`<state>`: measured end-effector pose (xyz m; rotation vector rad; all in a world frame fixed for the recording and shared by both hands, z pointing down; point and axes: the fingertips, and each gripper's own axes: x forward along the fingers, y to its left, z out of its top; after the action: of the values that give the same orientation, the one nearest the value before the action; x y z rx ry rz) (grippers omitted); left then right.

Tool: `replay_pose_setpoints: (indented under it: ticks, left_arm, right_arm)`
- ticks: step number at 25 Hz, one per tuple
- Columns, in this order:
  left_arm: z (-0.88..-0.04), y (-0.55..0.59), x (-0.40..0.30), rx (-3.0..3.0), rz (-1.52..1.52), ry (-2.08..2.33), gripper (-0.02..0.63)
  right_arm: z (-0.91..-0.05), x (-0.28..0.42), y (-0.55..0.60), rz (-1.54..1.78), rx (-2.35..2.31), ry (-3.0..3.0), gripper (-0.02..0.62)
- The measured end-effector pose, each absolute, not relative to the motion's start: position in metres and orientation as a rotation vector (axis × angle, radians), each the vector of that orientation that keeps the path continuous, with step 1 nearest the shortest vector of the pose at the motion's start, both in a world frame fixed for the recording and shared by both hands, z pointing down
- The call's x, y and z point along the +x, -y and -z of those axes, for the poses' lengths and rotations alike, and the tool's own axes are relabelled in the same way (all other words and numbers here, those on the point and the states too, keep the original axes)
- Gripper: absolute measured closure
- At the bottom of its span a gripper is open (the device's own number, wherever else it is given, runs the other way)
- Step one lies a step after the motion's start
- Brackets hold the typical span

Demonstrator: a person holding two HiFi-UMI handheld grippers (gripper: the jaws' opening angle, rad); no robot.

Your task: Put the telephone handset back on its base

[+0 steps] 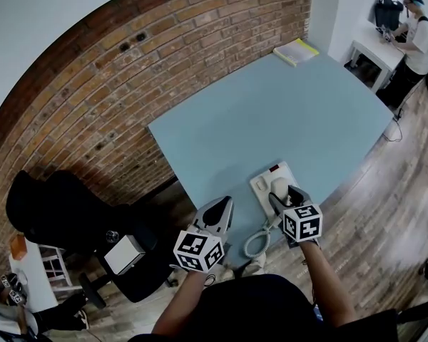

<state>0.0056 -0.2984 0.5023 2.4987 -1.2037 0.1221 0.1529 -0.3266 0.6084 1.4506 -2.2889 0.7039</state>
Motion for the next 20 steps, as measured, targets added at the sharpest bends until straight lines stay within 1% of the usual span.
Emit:
replay_pose_setpoints:
  ticks: [20]
  left_arm:
    - [-0.507, 0.301, -0.006, 2.416, -0.146, 1.333, 0.597]
  right_arm:
    - [-0.643, 0.137, 0.345, -0.669, 1.28, 2.271, 0.345]
